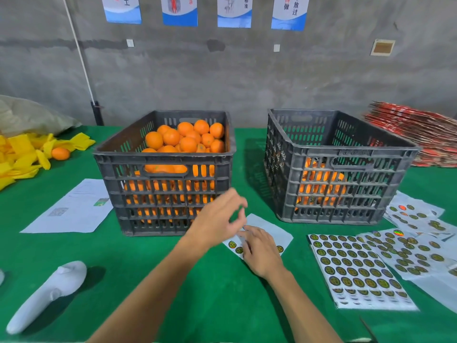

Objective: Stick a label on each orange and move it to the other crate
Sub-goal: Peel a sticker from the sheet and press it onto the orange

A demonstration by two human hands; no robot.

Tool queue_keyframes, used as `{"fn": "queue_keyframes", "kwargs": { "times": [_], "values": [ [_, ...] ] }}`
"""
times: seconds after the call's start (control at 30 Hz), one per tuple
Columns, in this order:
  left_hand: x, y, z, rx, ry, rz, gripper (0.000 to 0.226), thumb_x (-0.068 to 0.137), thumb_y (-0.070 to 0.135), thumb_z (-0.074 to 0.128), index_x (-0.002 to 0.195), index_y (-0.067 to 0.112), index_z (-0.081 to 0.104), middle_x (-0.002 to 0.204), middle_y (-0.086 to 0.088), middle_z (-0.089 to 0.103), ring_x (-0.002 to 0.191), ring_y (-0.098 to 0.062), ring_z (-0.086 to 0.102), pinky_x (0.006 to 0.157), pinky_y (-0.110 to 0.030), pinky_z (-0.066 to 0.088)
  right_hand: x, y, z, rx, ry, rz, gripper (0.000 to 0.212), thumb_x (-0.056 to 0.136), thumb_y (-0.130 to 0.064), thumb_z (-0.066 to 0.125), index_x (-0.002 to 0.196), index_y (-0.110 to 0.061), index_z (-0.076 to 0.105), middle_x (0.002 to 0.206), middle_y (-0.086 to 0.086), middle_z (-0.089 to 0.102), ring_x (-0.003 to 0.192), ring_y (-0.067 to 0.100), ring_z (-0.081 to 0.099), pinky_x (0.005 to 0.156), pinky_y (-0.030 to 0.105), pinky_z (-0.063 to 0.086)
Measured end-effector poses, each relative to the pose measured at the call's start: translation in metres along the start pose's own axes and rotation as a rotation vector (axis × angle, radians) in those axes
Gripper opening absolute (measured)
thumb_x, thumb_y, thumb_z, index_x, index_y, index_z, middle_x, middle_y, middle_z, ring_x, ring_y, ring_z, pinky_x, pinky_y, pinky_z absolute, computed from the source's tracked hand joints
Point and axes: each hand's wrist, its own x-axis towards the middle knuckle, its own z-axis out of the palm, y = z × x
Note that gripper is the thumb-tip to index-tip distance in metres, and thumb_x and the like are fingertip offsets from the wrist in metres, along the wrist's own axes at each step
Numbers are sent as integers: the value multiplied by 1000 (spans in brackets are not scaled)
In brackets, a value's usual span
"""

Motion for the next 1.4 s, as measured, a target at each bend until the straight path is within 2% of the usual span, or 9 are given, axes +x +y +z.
{"fn": "queue_keyframes", "kwargs": {
  "times": [0.07,0.17,0.43,0.7,0.97,1.03,1.13,1.27,1.4],
  "values": [
    [-25,-6,23,-40,-271,-272,16,100,28,61,109,16,66,97,10,48,85,-10,49,79,-36,51,0,0,1,-5,15,-2,46,100,-20,45,146,-22,52,158,2,42,147,19,31,123,31,16],
    [-49,-13,47,40,-521,-537,48,97,47,65,132,14,66,120,-3,55,117,-20,50,104,-36,43,1,1,2,-6,25,4,45,101,-19,46,146,-23,52,158,-1,42,147,17,31,122,30,16],
    [-65,-5,62,218,-528,-518,52,104,52,48,132,12,67,126,-6,53,123,-21,44,103,-33,46,1,1,4,-8,30,18,47,101,-18,48,147,-24,50,159,-2,40,147,16,29,124,31,14],
    [-71,1,66,240,-457,-521,44,106,46,47,122,12,71,121,-3,55,118,-18,46,100,-30,44,-1,-2,3,-7,41,26,44,102,-19,48,145,-24,52,158,-3,42,147,16,31,123,32,16],
    [-62,8,64,285,-559,-524,24,105,9,46,111,5,68,116,-11,55,116,-26,50,92,-34,51,-5,-3,0,7,55,29,45,101,-17,46,145,-25,52,157,-3,42,146,16,32,124,32,17],
    [-61,4,65,244,-530,-526,26,106,18,48,114,6,70,118,-11,56,118,-26,50,96,-35,51,-5,-3,0,8,55,32,44,102,-18,46,144,-25,53,157,-3,42,146,16,32,124,32,17],
    [-59,-2,62,65,-447,-646,33,101,35,62,121,11,72,123,-9,57,122,-23,50,105,-34,44,-4,-3,1,25,61,37,41,102,-18,46,142,-25,56,156,-3,44,145,16,33,123,32,17],
    [-47,-10,55,-194,-442,-913,20,91,25,77,104,10,73,112,-6,68,106,-21,64,94,-34,52,-4,-3,2,16,71,25,42,102,-17,46,142,-25,56,154,-3,46,144,16,35,122,32,19],
    [-31,-14,50,-303,-572,-1053,19,86,20,82,96,6,75,92,-2,70,91,-19,65,90,-35,53,-4,-1,1,16,64,23,41,103,-19,46,142,-24,55,155,-3,45,144,17,34,122,32,19]
  ]
}}
